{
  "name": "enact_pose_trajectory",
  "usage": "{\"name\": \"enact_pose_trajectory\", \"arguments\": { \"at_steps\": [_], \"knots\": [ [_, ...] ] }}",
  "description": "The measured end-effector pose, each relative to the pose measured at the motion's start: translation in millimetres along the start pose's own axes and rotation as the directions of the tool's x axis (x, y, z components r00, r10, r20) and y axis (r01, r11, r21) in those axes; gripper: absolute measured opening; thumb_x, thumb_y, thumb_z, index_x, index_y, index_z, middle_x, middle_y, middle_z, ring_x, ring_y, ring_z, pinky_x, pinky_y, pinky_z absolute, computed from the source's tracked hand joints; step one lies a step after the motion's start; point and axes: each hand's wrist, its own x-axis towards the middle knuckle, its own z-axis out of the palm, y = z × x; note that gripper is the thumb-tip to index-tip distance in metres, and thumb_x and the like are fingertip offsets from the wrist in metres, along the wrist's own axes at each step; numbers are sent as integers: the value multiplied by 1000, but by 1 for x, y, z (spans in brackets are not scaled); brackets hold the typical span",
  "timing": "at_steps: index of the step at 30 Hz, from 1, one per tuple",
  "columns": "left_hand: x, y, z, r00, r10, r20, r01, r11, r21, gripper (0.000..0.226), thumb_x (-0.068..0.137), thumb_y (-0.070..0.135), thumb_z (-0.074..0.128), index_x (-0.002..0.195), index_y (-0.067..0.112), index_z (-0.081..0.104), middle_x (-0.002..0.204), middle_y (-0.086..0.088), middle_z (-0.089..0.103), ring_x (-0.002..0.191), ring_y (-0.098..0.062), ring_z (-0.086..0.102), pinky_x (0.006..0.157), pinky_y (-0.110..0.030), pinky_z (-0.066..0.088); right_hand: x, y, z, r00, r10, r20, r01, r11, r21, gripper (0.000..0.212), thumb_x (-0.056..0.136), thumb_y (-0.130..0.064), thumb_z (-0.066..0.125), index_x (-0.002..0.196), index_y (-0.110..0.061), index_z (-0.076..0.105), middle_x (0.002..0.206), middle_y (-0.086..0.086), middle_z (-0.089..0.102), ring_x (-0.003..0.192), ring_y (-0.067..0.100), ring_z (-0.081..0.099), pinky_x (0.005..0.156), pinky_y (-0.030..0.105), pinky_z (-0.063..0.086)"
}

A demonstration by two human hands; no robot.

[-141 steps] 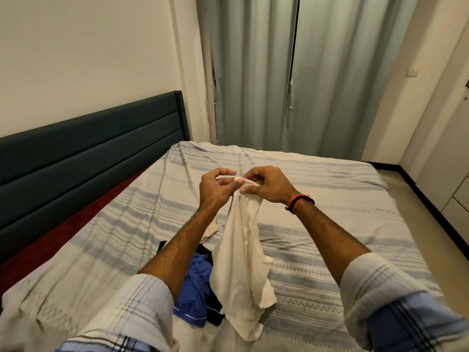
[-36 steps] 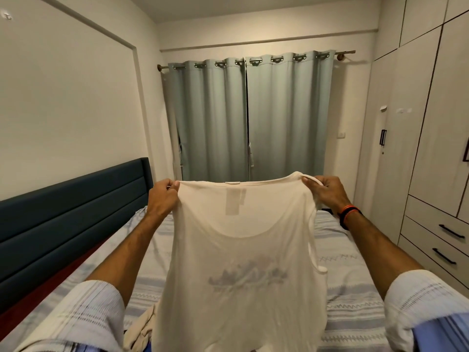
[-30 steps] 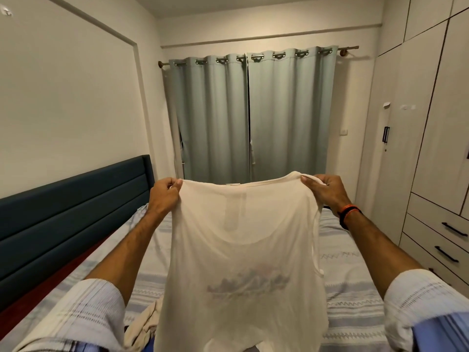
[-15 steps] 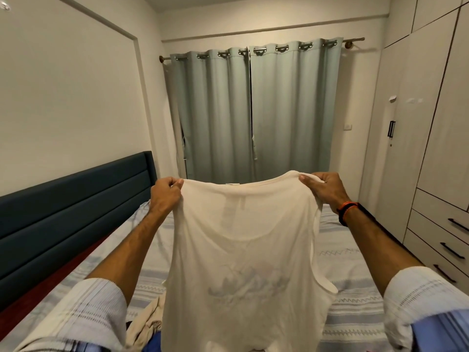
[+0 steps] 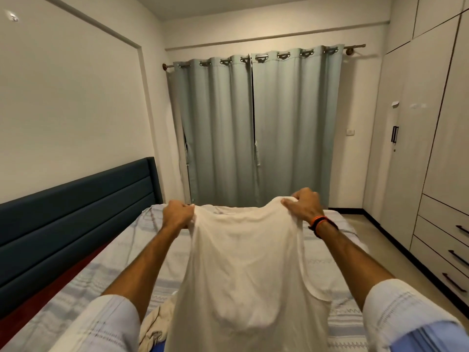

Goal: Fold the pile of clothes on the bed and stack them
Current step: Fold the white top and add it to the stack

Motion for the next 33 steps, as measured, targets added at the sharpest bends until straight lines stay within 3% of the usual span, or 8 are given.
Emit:
{"name": "enact_pose_trajectory", "arguments": {
  "at_steps": [3, 6, 10, 16, 20, 26, 29, 33],
  "knots": [
    [-16, 11, 25, 998, 4, 58, -4, 1000, -6, 20, 85, 25, 66, 80, 6, 67, 82, -11, 68, 76, -28, 69, 73, -36, 60, -10, -27, 21, 993, -93, 69, 94, 995, -16, 51, 83, -24, 69, 41, -13, 43, 40, -2, 36, 44, 16, 36, 49, 31, 30],
    [-25, 16, 49, 995, -1, 97, 4, 999, -38, 26, 70, 31, 67, 85, 10, 68, 91, -11, 71, 80, -28, 69, 76, -38, 61, -17, -53, 40, 978, -161, 132, 160, 987, 18, 50, 82, -25, 68, 39, -13, 45, 36, -6, 36, 40, 10, 34, 43, 22, 31],
    [-51, 31, 69, 996, 9, 89, 2, 992, -123, 18, 73, 27, 78, 73, 14, 66, 88, -11, 72, 80, -28, 70, 76, -40, 61, -22, -68, 63, 965, -189, 183, 187, 982, 29, 37, 80, -30, 69, 54, -5, 63, 46, 4, 49, 49, 18, 41, 48, 27, 35],
    [-54, 35, 76, 992, -109, 60, 120, 968, -221, 27, 78, 13, 77, 100, -1, 68, 96, -10, 70, 86, -30, 70, 75, -39, 61, -29, -71, 71, 938, -185, 293, 161, 982, 102, 18, 79, -21, 66, 76, -7, 78, 72, 11, 74, 69, 24, 70, 68, 34, 61],
    [-55, 37, 74, 982, -167, 88, 186, 936, -299, 15, 84, 5, 59, 98, 4, 65, 97, -11, 69, 79, -28, 66, 64, -38, 61, -34, -67, 77, 895, -212, 393, 187, 977, 101, 22, 81, -18, 62, 87, -3, 77, 87, 18, 73, 77, 26, 63, 77, 38, 57],
    [-52, 20, 74, 955, -158, 253, 253, 877, -408, 24, 70, -2, 52, 86, -4, 69, 80, -18, 73, 74, -32, 73, 71, -47, 62, -39, -55, 85, 913, -232, 336, 204, 972, 116, 15, 78, -15, 65, 83, -10, 78, 72, 8, 69, 69, 19, 57, 57, 22, 41],
    [-55, 14, 70, 957, -104, 272, 218, 876, -429, 11, 83, -5, 62, 92, -4, 69, 87, -19, 73, 70, -28, 74, 67, -38, 62, -37, -50, 84, 881, -270, 389, 215, 960, 180, 25, 83, -4, 59, 98, -9, 78, 74, 5, 70, 72, 19, 60, 60, 28, 50],
    [-57, 5, 72, 980, -103, 170, 157, 925, -346, 21, 70, 12, 86, 83, 8, 71, 83, -9, 73, 69, -23, 73, 66, -37, 63, -40, -49, 84, 825, -313, 471, 211, 943, 256, 40, 82, 10, 54, 113, -6, 73, 77, 12, 72, 73, 27, 65, 72, 41, 59]
  ]
}}
